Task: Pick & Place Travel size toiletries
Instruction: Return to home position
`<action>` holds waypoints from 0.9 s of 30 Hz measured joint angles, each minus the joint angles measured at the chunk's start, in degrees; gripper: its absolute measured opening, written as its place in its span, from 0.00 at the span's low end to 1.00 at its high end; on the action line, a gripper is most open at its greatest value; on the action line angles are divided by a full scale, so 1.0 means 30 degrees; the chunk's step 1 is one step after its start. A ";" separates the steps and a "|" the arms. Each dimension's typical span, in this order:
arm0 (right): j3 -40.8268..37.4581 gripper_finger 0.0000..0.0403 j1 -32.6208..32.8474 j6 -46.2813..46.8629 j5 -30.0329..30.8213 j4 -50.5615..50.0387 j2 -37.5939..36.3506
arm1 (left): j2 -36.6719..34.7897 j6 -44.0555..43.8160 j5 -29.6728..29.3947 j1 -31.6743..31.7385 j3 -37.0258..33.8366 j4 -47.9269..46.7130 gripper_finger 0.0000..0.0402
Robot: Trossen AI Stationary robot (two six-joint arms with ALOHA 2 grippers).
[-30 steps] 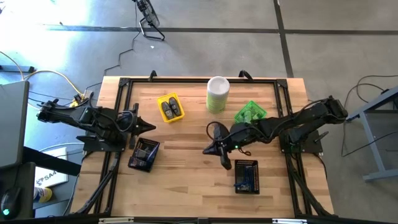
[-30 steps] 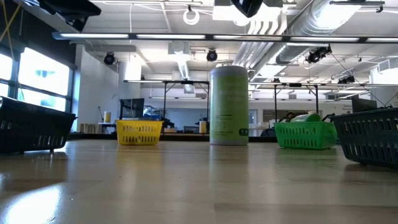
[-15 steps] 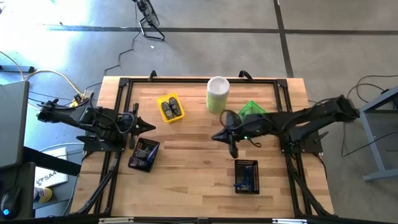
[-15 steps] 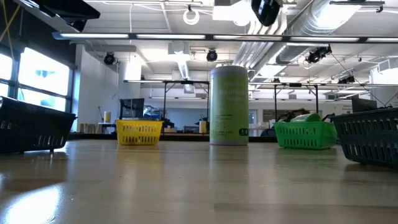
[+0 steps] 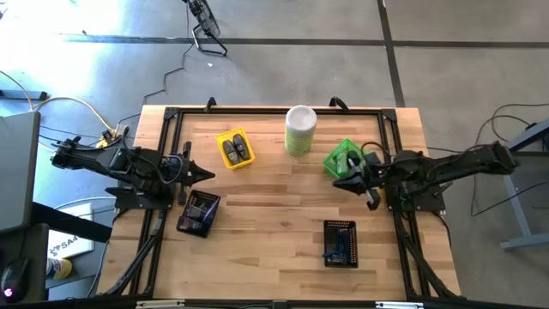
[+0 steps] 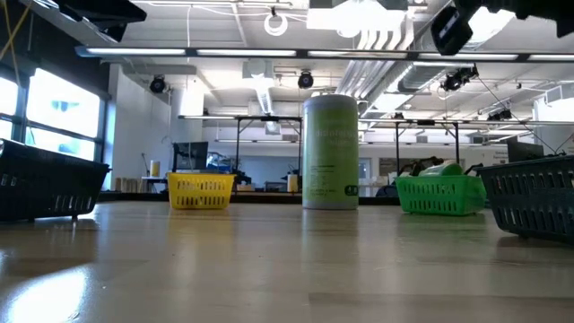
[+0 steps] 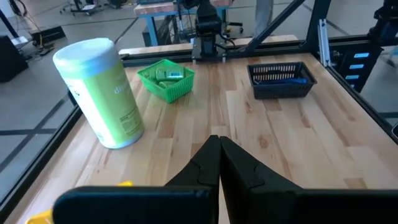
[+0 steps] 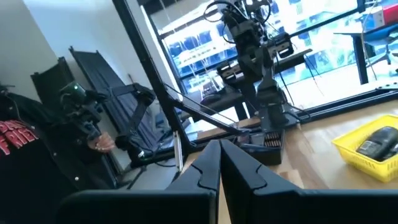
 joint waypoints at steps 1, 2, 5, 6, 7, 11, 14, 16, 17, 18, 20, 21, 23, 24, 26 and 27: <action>-0.0344 0.01 -0.0284 -0.0003 -0.0307 0.0008 -0.0454 | 0.0002 -0.0004 0.0000 0.0000 0.0000 0.0013 0.00; -0.0728 0.01 -0.0545 -0.0001 -0.0622 -0.0010 -0.0917 | 0.0000 -0.0006 0.0000 0.0000 0.0000 -0.0042 0.00; -0.1835 0.01 -0.1504 -0.0118 -0.1350 -0.0044 -0.2592 | 0.0003 -0.0150 0.0001 0.0000 0.0000 -0.0048 0.00; -0.2180 0.01 -0.1821 -0.0232 -0.1497 -0.0024 -0.3244 | 0.0001 -0.0157 0.0007 0.0000 0.0000 -0.0061 0.00; -0.2504 0.01 -0.2094 -0.0289 -0.1609 -0.0011 -0.3827 | 0.0007 -0.0157 0.0007 0.0000 0.0000 -0.0062 0.00; -0.3592 0.01 -0.3219 -0.0149 -0.1913 -0.0240 -0.6084 | 0.0007 -0.0157 0.0007 0.0000 0.0000 -0.0232 0.00; -0.3847 0.01 -0.3936 -0.0047 -0.3041 -0.1137 -0.7479 | 0.0007 -0.0162 0.0007 0.0000 0.0000 -0.0226 0.00; -0.3889 0.01 -0.4288 -0.0025 -0.3317 -0.1990 -0.8268 | 0.0002 -0.0164 0.0007 0.0000 0.0000 -0.0226 0.00; -0.3890 0.01 -0.4426 -0.0031 -0.3127 -0.2352 -0.8609 | 0.0004 -0.0164 0.0007 0.0000 0.0000 -0.0225 0.00; -0.3890 0.01 -0.4577 -0.0072 -0.2753 -0.2717 -0.8944 | 0.0003 -0.0164 0.0007 0.0000 0.0000 -0.0229 0.00; -0.3890 0.01 -0.4825 -0.0275 -0.1846 -0.3449 -0.9559 | 0.0001 -0.0165 0.0015 0.0000 0.0000 -0.0221 0.00; -0.3890 0.01 -0.4930 -0.0425 -0.1365 -0.3851 -0.9864 | 0.0007 -0.0173 0.0015 0.0000 0.0000 -0.0221 0.00; -0.3890 0.01 -0.5104 -0.0714 -0.0505 -0.4426 -1.0431 | 0.0007 -0.0244 0.0015 0.0000 0.0000 -0.0221 0.00; -0.3890 0.01 -0.5183 -0.0812 -0.0141 -0.4749 -1.0694 | 0.0007 -0.0244 0.0015 0.0000 0.0000 -0.0221 0.00; -0.3890 0.01 -0.5301 -0.1037 0.0216 -0.5342 -1.1178 | 0.0006 -0.0244 0.0021 0.0000 0.0000 -0.0221 0.00; -0.3890 0.01 -0.5331 -0.1116 0.0220 -0.5591 -1.1422 | 0.0007 -0.0244 0.0022 0.0000 0.0000 -0.0221 0.00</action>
